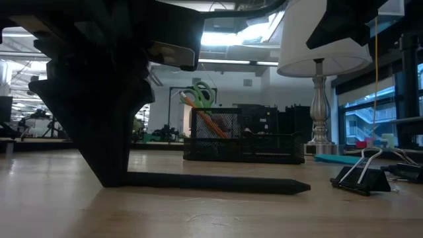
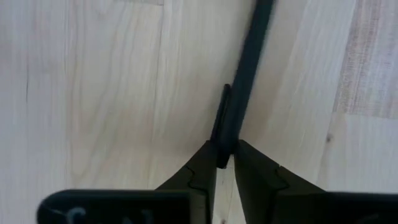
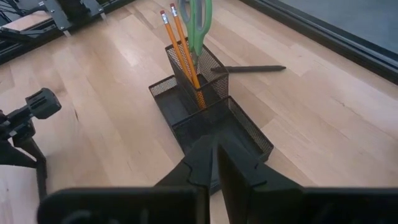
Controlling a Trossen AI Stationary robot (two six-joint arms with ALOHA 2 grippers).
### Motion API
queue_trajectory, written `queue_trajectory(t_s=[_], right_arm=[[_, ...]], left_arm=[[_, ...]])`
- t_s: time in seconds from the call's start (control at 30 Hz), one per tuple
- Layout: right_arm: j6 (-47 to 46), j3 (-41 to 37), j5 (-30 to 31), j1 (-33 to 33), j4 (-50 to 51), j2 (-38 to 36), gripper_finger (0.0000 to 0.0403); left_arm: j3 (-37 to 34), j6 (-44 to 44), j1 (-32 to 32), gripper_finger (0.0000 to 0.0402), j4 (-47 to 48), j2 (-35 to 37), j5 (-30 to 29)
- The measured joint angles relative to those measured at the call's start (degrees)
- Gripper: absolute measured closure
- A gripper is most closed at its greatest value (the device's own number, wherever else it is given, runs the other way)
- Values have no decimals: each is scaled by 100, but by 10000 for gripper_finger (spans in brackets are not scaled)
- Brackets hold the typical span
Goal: Pick and place office supplies into organizer
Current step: Put the bottom black pen into the black organizer, then put the bottom left black pen into the black organizer
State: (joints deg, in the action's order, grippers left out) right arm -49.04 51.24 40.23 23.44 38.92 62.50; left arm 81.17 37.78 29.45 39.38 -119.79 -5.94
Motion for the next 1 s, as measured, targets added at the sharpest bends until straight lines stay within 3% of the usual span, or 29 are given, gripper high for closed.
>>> queue_trajectory(t_s=[0.63,1.0], right_arm=[[2,0,2,0,39,0,374],[24,0,2,0,45,2,374]], left_arm=[[-22,-160,7,400,369,587,-207],[-11,-209,-4,398,416,930,-694]])
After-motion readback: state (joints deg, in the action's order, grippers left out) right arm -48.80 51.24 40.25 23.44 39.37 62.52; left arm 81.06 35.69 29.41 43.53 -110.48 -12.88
